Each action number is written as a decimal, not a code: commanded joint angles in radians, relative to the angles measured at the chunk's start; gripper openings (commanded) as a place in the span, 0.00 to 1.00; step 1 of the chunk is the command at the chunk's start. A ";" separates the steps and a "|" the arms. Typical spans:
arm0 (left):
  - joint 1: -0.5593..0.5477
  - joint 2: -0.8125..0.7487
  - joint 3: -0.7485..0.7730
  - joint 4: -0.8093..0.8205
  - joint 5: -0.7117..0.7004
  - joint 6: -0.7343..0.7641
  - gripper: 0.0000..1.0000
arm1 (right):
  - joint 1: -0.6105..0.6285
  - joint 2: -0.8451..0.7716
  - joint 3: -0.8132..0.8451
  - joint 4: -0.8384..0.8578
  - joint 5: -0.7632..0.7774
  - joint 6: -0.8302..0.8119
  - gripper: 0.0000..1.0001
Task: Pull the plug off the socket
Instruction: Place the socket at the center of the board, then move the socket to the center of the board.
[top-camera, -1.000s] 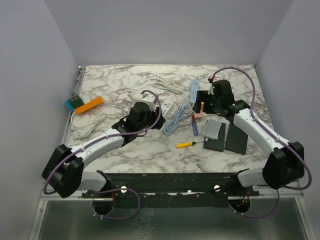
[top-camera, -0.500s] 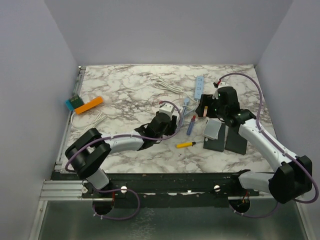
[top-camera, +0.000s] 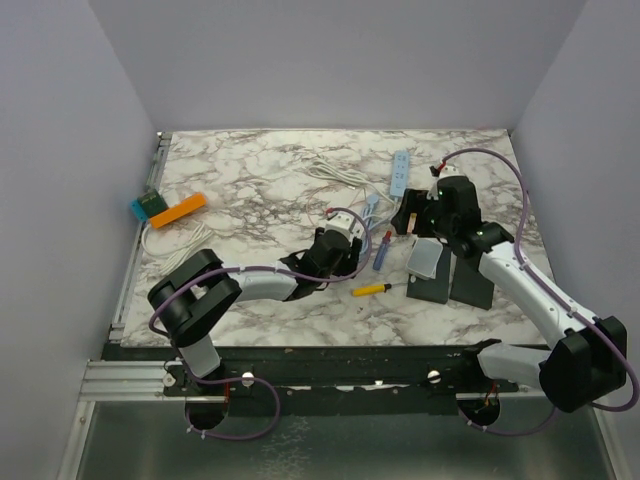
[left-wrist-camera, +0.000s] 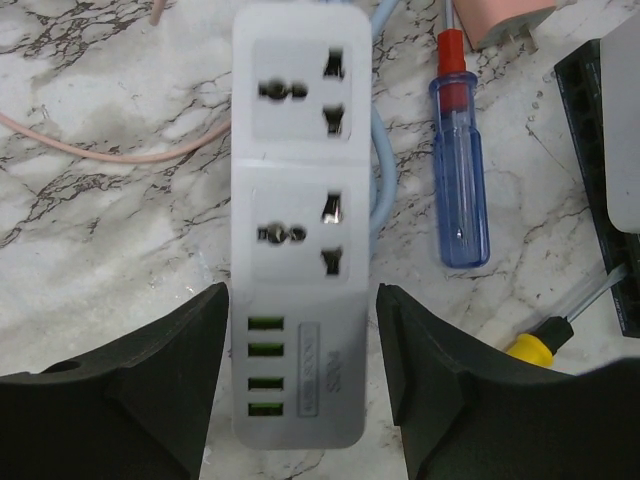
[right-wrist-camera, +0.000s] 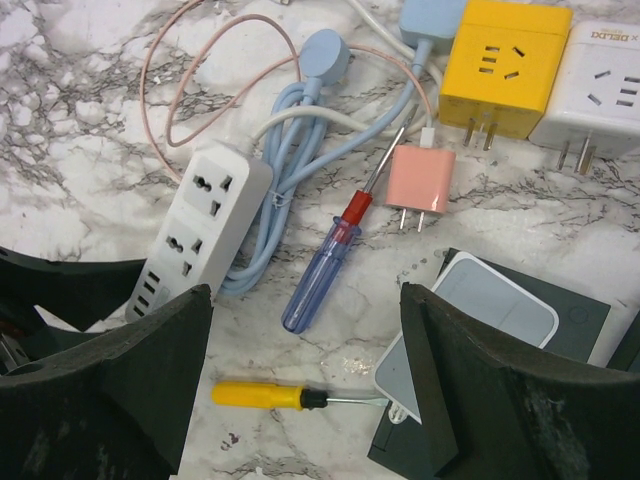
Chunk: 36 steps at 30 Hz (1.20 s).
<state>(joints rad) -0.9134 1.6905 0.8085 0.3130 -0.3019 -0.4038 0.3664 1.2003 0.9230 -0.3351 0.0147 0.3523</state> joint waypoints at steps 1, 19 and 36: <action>-0.013 0.008 0.033 0.031 0.039 0.011 0.74 | -0.004 -0.031 -0.013 0.027 0.035 0.009 0.81; 0.000 -0.154 0.049 -0.092 -0.022 0.077 0.99 | -0.004 -0.079 -0.036 0.039 0.084 0.002 0.81; 0.576 -0.224 0.275 -0.682 0.082 0.351 0.99 | -0.004 -0.077 -0.052 0.078 0.029 -0.053 0.82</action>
<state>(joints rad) -0.5144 1.4567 1.0721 -0.2008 -0.2005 -0.1463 0.3664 1.1294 0.8841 -0.2932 0.0673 0.3202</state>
